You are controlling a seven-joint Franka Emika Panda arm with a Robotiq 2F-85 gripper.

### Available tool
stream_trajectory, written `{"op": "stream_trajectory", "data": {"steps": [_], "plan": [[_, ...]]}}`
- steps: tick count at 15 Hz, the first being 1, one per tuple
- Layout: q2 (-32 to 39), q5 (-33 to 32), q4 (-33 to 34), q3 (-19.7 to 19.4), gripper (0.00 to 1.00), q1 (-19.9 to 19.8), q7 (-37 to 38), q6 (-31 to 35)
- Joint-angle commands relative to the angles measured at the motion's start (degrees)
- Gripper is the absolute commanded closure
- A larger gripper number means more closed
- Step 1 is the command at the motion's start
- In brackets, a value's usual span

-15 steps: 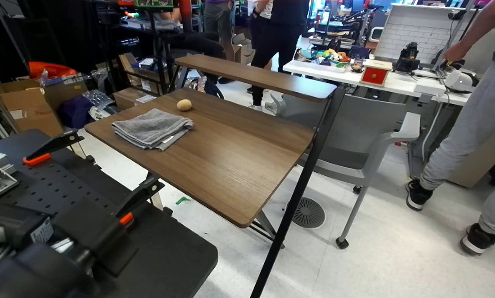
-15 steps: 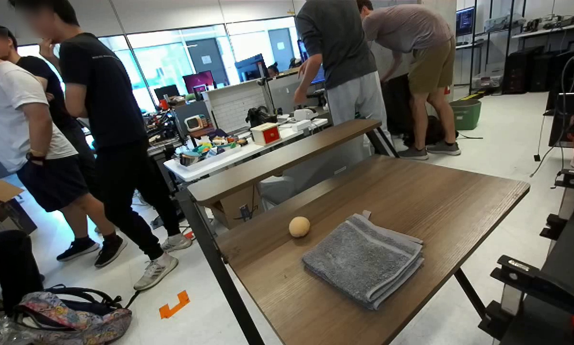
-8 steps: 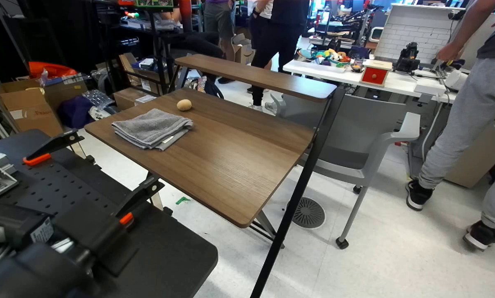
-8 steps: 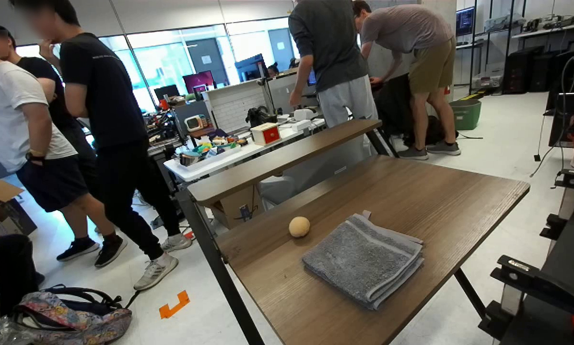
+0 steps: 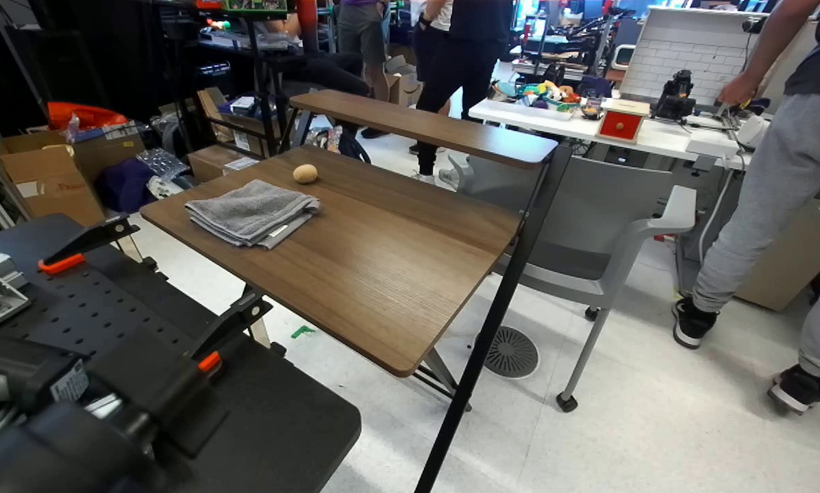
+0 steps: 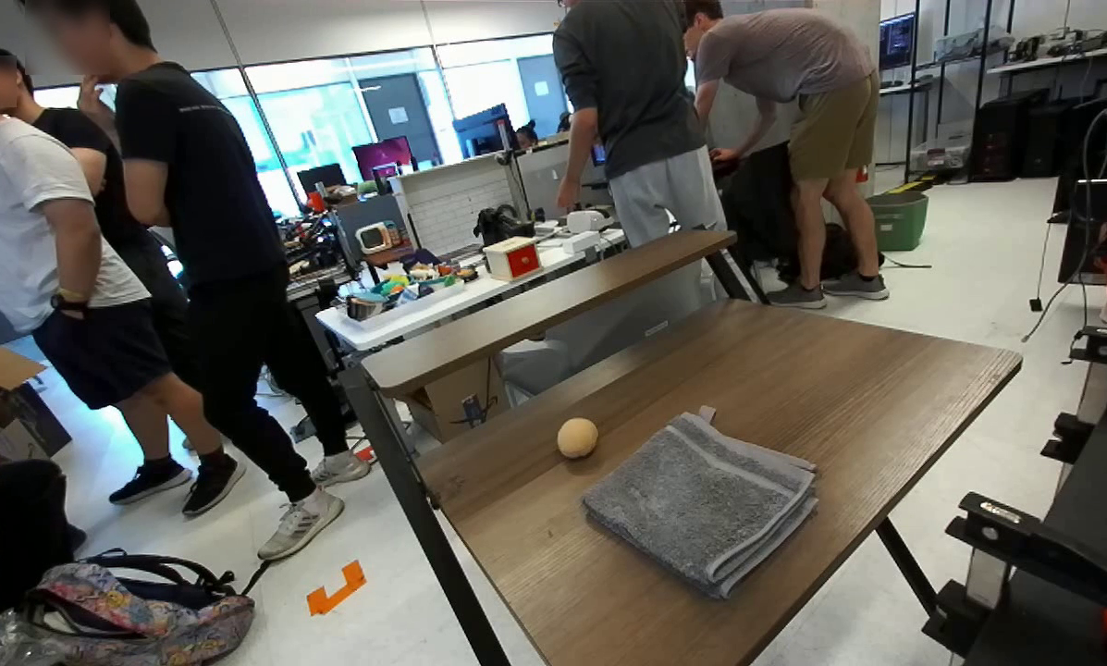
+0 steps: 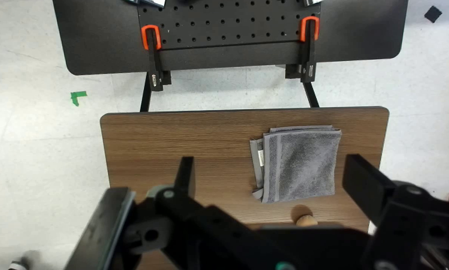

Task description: Use the grey towel to wipe the table

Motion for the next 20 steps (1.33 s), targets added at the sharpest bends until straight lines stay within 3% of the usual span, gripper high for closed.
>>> {"op": "stream_trajectory", "data": {"steps": [1,9,12,17,20], "plan": [[0.0,-0.3,0.1,-0.6,0.00,0.7,0.3,-0.1],[0.0,-0.3,0.1,-0.6,0.00,0.7,0.3,-0.1],[2.2,2.9,1.3,-2.5,0.00,1.5,-1.9,0.5],[11.8,11.6,-0.2,-4.1,0.00,0.7,0.8,15.4],[16.0,12.4,-0.8,-4.2,0.00,0.9,0.0,19.0]]}}
